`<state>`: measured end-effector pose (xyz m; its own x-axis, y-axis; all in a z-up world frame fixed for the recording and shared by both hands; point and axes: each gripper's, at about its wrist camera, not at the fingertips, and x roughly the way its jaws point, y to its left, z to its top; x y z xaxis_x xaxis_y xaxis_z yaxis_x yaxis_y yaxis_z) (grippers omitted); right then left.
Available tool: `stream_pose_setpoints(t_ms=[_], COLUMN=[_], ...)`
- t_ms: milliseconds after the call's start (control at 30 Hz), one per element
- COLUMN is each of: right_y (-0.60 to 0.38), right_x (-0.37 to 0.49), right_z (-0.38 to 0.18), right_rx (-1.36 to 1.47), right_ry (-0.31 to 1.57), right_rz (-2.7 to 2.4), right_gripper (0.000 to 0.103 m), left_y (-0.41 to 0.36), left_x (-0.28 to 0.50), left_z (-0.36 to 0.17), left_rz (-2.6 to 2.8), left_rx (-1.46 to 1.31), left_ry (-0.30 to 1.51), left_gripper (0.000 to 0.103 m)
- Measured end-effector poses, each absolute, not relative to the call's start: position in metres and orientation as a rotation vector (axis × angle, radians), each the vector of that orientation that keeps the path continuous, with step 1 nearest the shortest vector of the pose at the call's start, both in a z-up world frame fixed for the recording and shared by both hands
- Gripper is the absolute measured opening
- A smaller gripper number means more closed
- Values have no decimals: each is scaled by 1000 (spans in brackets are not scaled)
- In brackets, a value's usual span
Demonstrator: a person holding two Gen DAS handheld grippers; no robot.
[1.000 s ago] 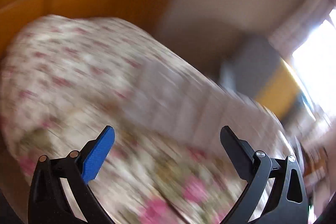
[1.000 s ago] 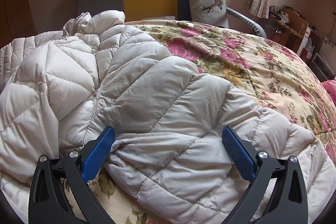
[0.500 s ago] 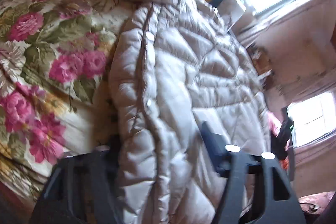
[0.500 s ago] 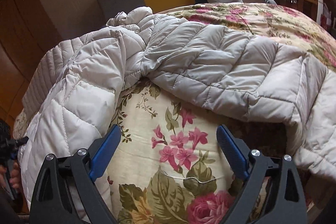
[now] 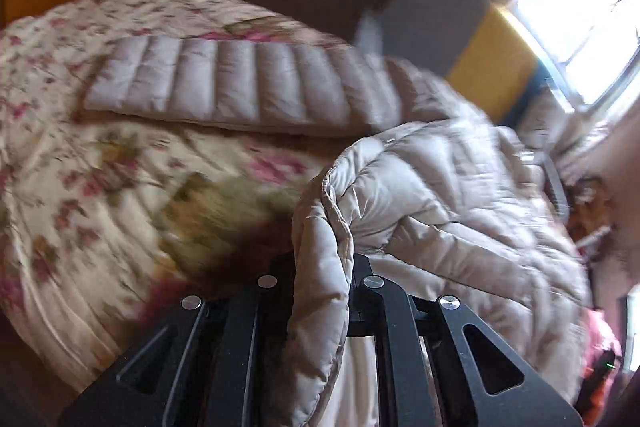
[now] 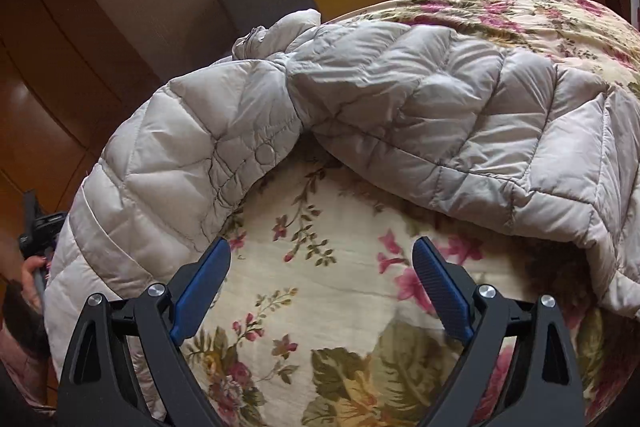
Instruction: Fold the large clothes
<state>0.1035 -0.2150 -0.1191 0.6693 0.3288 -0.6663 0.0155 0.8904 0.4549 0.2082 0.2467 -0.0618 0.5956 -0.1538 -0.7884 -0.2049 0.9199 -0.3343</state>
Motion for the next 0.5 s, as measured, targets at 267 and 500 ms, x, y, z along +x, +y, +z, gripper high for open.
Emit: stream_pose_setpoints(t_ms=[267, 500], right_y=[-171, -154], right_x=[129, 196], right_z=[-122, -144], right_rx=[502, 688], right_ry=[854, 823], right_rz=[324, 414], right_gripper=[88, 77], left_y=[252, 243], left_x=[210, 204], left_z=[-98, -104], left_rz=[115, 120], left_rx=[-314, -138], left_ry=[951, 913], left_gripper=[10, 12])
